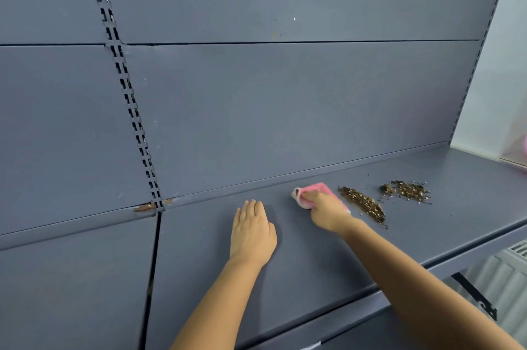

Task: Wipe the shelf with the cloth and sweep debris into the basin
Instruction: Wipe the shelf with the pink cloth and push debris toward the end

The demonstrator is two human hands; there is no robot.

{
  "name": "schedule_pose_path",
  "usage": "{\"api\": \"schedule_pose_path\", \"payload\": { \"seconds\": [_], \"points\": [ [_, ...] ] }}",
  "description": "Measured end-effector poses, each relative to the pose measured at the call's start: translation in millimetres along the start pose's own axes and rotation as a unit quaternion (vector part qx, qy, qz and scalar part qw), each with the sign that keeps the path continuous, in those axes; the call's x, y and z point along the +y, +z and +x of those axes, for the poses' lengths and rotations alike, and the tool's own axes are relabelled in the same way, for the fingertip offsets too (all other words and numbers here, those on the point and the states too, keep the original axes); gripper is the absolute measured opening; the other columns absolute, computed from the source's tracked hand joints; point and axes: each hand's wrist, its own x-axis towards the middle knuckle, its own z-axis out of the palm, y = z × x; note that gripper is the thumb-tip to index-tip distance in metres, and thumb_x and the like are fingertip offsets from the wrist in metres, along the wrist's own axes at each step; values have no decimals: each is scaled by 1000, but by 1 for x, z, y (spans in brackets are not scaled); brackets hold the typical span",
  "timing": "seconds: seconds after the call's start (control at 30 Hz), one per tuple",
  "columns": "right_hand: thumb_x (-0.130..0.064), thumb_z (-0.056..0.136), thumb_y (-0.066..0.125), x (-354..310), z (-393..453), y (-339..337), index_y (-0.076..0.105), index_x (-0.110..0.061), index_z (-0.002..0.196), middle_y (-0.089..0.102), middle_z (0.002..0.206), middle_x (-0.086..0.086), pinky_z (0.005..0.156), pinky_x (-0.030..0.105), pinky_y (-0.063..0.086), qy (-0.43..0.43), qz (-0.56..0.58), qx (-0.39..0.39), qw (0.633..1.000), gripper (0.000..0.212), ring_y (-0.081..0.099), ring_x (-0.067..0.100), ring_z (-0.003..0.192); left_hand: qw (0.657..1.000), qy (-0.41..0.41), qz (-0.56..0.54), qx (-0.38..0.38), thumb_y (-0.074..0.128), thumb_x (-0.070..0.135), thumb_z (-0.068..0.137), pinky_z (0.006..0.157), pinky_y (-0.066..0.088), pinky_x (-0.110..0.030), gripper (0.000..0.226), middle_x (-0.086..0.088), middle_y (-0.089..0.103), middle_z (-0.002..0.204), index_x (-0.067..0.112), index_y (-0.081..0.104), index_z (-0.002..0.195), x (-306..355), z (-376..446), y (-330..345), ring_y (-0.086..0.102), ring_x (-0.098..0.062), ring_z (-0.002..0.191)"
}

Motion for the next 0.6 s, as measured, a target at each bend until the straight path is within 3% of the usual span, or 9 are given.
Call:
{"api": "schedule_pose_path", "payload": {
  "seconds": [0.3, 0.47, 0.6],
  "points": [
    [2, 91, 35, 24, -15, -28, 17, -44, 71, 28, 106, 1, 62, 5, 24, 91, 10, 26, 995, 53, 24, 13, 97, 1000, -1, 6, -7, 25, 11, 99, 123, 3, -30, 51, -8, 15, 160, 4, 16, 149, 1, 1, 1, 7, -19, 150],
    [4, 89, 35, -21, -21, -18, 23, -48, 72, 29, 109, -3, 75, 10, 27, 12, 19, -8, 1000, 56, 26, 12, 99, 1000, -3, 4, -4, 26, 11, 99, 123, 5, -30, 51, -9, 16, 159, 3, 17, 149, 0, 3, 1, 9, -20, 150],
    [4, 91, 35, -40, -33, 14, 30, -46, 84, 28, 109, -3, 88, 16, 20, -62, 8, -60, 996, 50, 25, 12, 99, 1000, 2, 6, -3, 27, 11, 99, 122, 5, -29, 51, -8, 17, 159, 3, 18, 148, 1, 2, -1, 10, -18, 149]
  ]
}}
